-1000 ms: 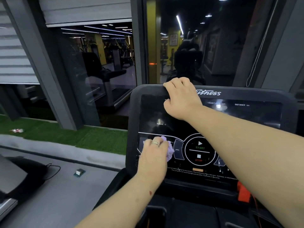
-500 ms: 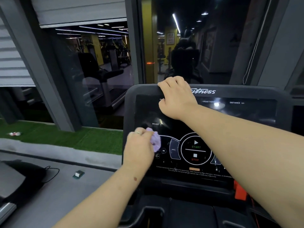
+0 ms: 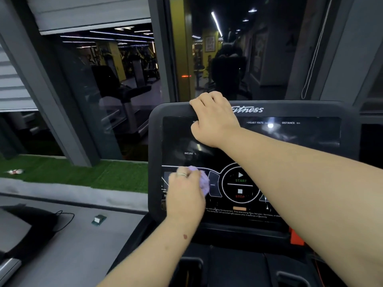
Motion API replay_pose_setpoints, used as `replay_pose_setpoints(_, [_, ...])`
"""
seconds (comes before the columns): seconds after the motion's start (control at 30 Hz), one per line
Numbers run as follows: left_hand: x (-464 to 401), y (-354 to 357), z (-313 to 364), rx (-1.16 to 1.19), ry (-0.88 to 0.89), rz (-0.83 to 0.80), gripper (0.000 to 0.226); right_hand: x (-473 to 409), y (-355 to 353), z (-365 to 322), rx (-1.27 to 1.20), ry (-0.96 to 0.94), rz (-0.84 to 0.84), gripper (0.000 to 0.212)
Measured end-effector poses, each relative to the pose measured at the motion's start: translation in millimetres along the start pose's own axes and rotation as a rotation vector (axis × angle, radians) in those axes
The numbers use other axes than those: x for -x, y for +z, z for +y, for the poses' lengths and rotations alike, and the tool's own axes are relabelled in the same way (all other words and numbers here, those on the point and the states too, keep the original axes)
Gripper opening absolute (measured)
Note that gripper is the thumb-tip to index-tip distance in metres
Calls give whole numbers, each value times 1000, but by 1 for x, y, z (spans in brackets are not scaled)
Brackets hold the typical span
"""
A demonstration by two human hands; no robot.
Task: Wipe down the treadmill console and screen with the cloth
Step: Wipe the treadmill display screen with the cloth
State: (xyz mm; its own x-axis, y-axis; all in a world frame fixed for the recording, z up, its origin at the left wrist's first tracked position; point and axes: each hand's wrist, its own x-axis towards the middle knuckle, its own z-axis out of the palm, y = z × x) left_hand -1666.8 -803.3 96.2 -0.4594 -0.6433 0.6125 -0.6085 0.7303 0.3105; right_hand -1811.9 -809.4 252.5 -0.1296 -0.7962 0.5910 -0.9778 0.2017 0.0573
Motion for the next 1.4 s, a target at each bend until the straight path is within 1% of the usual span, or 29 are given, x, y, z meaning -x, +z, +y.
replay_pose_setpoints(0.07, [16,7,16,-14,94,-95,22,-1,-1,0,3,-10,-4,52])
replay_pose_setpoints(0.13, [10,4,4,2,133,-133,22,-1,-1,1,0,-23,-5,53])
replay_pose_setpoints(0.2, [-10,-7,-16,27,21,-91,19,0,1,3,0,-30,-3,53])
replay_pose_setpoints(0.27, [-23,-12,-27,57,-144,38,19,0,2,3,3,-22,3,54])
replay_pose_setpoints(0.3, [-24,-11,-25,63,-179,83,20,0,2,3,3,-17,3,54])
replay_pose_setpoints(0.33, [-20,-7,-19,48,-149,99,23,-1,2,2,1,-12,1,54])
replay_pose_setpoints(0.37, [-12,-3,-6,32,-97,53,28,-1,2,1,0,-11,1,54])
replay_pose_setpoints(0.4, [3,3,4,20,-20,-38,32,-1,1,1,-2,-15,3,54])
replay_pose_setpoints(0.47, [18,1,9,23,140,-146,34,0,1,3,-5,-31,7,54])
replay_pose_setpoints(0.5, [9,-5,0,22,142,-143,29,1,1,3,-8,-36,7,55])
replay_pose_setpoints(0.53, [-4,-13,-13,2,95,-96,23,1,1,4,-10,-38,7,55])
replay_pose_setpoints(0.57, [-17,-18,-29,-24,-3,-5,20,0,2,3,-11,-36,6,55])
replay_pose_setpoints(0.6, [-28,-23,-40,-35,-58,83,21,0,2,3,-9,-32,5,55])
replay_pose_setpoints(0.63, [-31,-26,-46,-38,-74,119,22,0,3,2,-4,-26,6,55])
replay_pose_setpoints(0.7, [-19,-25,-42,-34,-46,69,21,-1,3,1,-2,-22,14,56])
replay_pose_setpoints(0.73, [-6,-19,-38,-44,-20,-9,23,-1,4,1,-3,-22,18,56])
replay_pose_setpoints(0.8, [8,-21,-40,-54,87,-93,26,0,5,1,1,-25,20,58])
replay_pose_setpoints(0.83, [1,-25,-51,-52,108,-115,24,0,5,1,8,-26,21,58])
replay_pose_setpoints(0.87, [-11,-28,-63,-56,116,-92,22,0,5,1,15,-25,22,57])
replay_pose_setpoints(0.97, [-28,-39,-74,-4,-55,63,17,0,7,0,33,-21,29,56])
replay_pose_setpoints(1.03, [-8,-30,-65,36,-67,17,16,0,8,0,36,-19,43,57])
replay_pose_setpoints(1.07, [6,-28,-58,1,-12,-67,19,0,9,0,36,-18,49,58])
replay_pose_setpoints(1.1, [16,-28,-57,-5,42,-105,23,1,10,-1,37,-16,51,58])
replay_pose_setpoints(1.13, [16,-30,-62,-25,98,-95,27,1,10,-1,41,-16,52,59])
replay_pose_setpoints(1.17, [6,-35,-70,-28,101,-111,27,0,11,-2,46,-16,51,59])
replay_pose_setpoints(1.23, [-21,-44,-80,-38,64,-38,19,0,11,-2,54,-15,51,60])
replay_pose_setpoints(1.3, [-28,-48,-78,-22,-4,8,19,0,11,-1,66,-17,53,61])
replay_pose_setpoints(1.37, [-11,-41,-75,-45,21,-19,25,-1,12,-1,66,-18,61,62])
replay_pose_setpoints(1.4, [2,-38,-73,-47,44,-70,26,-1,12,-1,66,-16,67,62])
